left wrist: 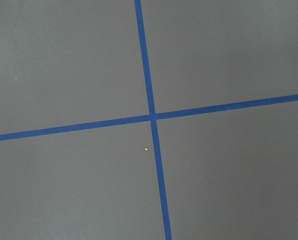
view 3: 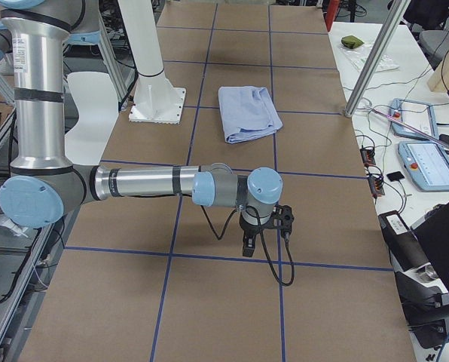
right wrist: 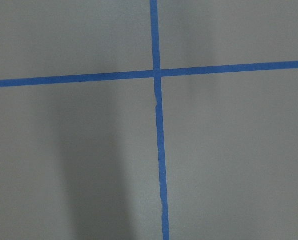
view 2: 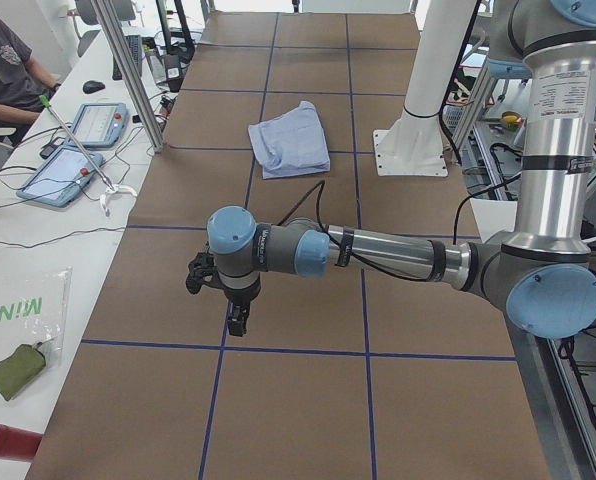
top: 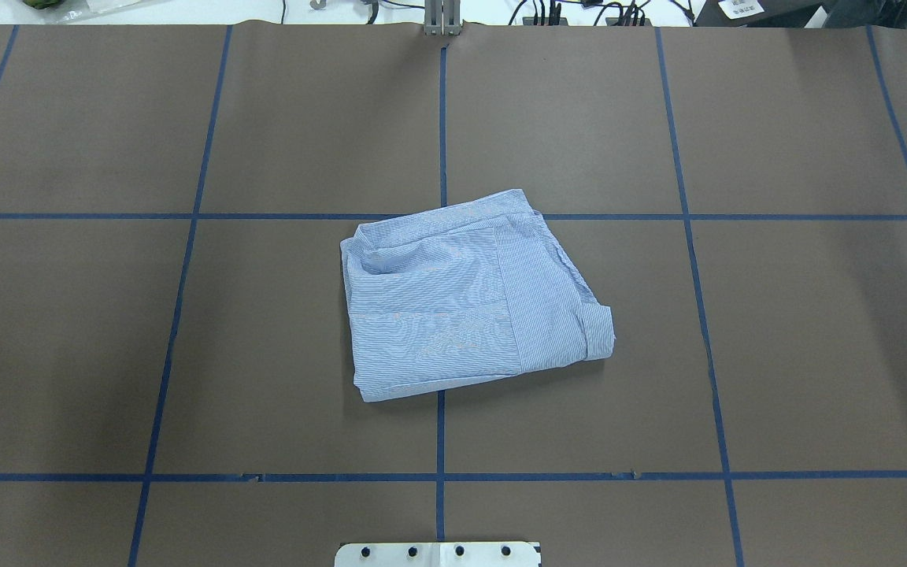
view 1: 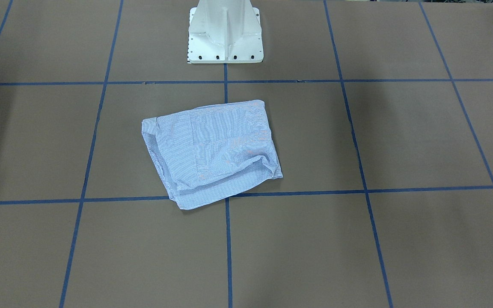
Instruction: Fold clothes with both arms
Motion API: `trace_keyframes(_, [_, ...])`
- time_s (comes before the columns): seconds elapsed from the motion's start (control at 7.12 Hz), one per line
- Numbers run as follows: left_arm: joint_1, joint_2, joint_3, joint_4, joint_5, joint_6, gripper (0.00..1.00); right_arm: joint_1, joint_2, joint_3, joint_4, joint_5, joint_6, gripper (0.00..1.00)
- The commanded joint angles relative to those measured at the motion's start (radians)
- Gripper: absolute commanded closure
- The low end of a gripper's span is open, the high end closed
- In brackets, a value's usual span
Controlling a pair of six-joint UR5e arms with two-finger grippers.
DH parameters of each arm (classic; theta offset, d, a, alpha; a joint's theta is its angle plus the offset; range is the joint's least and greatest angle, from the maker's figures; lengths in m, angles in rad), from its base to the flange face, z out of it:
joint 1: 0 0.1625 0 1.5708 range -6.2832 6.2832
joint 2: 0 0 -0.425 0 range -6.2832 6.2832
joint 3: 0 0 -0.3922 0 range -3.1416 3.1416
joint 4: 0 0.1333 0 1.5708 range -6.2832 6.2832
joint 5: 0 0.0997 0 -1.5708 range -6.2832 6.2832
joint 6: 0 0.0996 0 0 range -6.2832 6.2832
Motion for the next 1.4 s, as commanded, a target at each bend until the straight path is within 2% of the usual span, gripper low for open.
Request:
trace_keyframes(0.0, [-0.001,0.024,0.012,0.0,-0.017,0.003,0.01,0.0,0.003,0.001,0.0,0.0,-0.001,0.0])
trace_keyframes(1.26, [-0.001,0.05,0.012,-0.003,-0.007,0.012,0.01,0.0,0.02,0.001,0.002,0.0,-0.006,0.0])
